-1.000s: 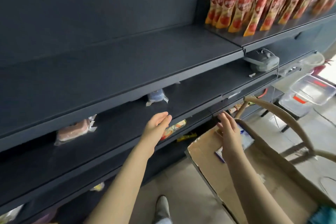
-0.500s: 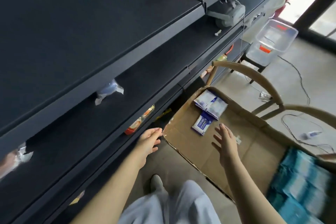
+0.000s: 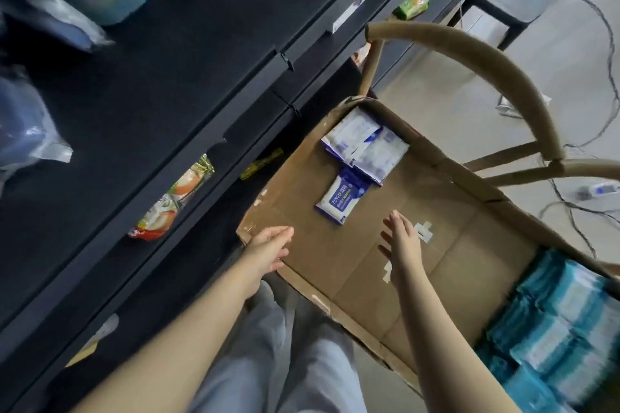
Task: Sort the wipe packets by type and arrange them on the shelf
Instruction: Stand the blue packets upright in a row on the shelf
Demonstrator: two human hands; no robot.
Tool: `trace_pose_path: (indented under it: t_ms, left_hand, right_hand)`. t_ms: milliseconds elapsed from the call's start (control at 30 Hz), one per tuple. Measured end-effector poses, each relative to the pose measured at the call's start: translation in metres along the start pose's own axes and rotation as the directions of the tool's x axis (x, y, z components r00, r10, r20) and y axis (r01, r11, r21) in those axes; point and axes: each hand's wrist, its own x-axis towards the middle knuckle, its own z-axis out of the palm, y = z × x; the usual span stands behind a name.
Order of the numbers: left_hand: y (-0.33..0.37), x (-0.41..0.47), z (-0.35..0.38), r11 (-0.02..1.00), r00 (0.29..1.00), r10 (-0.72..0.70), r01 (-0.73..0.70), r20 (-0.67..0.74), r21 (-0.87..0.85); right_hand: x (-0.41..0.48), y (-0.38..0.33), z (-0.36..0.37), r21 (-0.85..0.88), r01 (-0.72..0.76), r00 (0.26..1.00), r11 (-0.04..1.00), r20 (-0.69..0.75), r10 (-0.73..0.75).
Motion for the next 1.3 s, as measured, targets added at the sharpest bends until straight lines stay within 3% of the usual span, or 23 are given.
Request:
trace_pose_path:
  t_ms: [133,233,500,667,767,900,1167,1300]
  left_hand:
    - [0.005,0.052,0.037,0.981,0.999,-0.040,0.034,0.031,0.189]
    - [0.009,0.082,0.064,0.980,0.998,-0.069,0.066,0.011,0.187]
    - [0.021,0.138,0.108,0.963,0.970,-0.210,0.183,-0.125,-0.199]
    - [0.026,0.155,0.120,0.876,0.947,-0.288,0.202,-0.140,-0.438]
    - [0.029,0.162,0.121,0.841,0.942,-0.304,0.195,-0.143,-0.504]
    - [0.034,0.174,0.123,0.795,0.960,-0.268,0.169,-0.086,-0.583]
    - [0.031,0.173,0.124,0.917,0.972,-0.211,0.161,-0.100,-0.366]
    - [0.023,0.157,0.109,0.958,0.984,-0.105,0.061,-0.146,-0.279]
  right_hand:
    - [0.058,-0.008,-0.002,-0.055,-0.021,1.000,0.998,0.009,0.021]
    - [0.094,-0.017,0.001,-0.080,-0.024,1.000,0.997,0.014,0.025]
    - [0.162,-0.039,0.025,-0.067,0.001,0.994,0.998,0.108,0.007]
    - [0.182,-0.034,0.033,-0.045,0.034,0.999,0.998,0.039,-0.032]
    - [0.187,-0.036,0.036,-0.050,0.041,0.997,0.998,-0.063,-0.044]
    - [0.191,-0.043,0.039,-0.047,0.001,0.998,0.999,-0.059,-0.004]
    - [0.188,-0.049,0.034,0.017,0.010,1.000,1.000,-0.029,-0.010]
    - [0.173,-0.044,0.017,0.102,-0.002,0.999,0.995,0.039,-0.002]
